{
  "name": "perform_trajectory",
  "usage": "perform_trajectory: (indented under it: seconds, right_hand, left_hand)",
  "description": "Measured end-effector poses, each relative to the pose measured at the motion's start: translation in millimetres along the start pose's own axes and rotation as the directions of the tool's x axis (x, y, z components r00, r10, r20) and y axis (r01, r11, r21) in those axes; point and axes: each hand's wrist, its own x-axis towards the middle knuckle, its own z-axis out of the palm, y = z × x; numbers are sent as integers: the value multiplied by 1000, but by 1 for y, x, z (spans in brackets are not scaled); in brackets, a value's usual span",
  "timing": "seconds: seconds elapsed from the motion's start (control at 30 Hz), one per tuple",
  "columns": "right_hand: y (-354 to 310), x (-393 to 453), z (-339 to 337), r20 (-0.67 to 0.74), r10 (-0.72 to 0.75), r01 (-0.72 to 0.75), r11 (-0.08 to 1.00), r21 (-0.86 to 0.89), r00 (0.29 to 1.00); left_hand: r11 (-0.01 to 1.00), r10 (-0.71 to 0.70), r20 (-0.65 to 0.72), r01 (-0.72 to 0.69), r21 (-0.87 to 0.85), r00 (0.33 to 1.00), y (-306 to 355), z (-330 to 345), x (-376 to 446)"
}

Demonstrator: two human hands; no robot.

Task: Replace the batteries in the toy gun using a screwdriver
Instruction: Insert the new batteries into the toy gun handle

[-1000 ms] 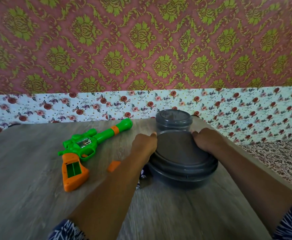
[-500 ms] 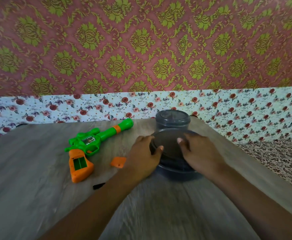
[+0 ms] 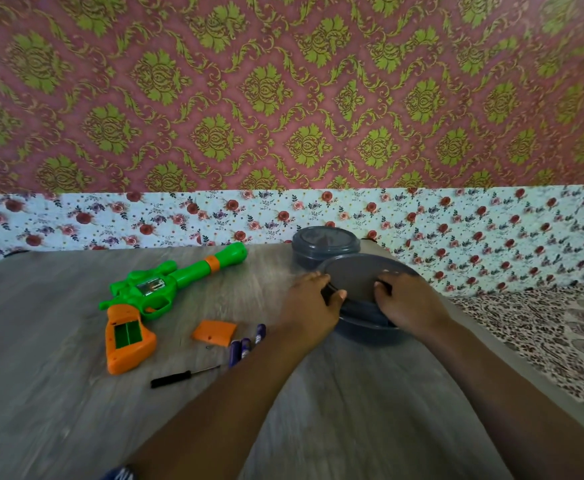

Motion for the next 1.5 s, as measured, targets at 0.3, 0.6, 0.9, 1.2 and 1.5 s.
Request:
perform_trajectory:
  seconds: [0.3,0.6,0.9,1.2,1.5]
  right_hand:
    - [-2,-5,8,-13,-31,27,979,-201,999]
    - [-43,2,-13,45,-116,123,970,-210,992]
    - [-125,-14,19,393,-335,297,942,156,856]
    - [-137,-16,44,533,-297,279,953,116,793]
    - [-141,-12,55,500,-211,196,977,84,840]
  left_hand:
    - [991,98,64,-104,89,993,-11,0,-8]
    - [947,168,77,-182,263,983,-38,-48,-49]
    - [950,-14,-159,63,307,987,-107,-131,-83]
    - [810,-433,-302,514,284,849,-151,-161,-115]
    - [756,-618,-171,640,136,767,-161,-160,-82]
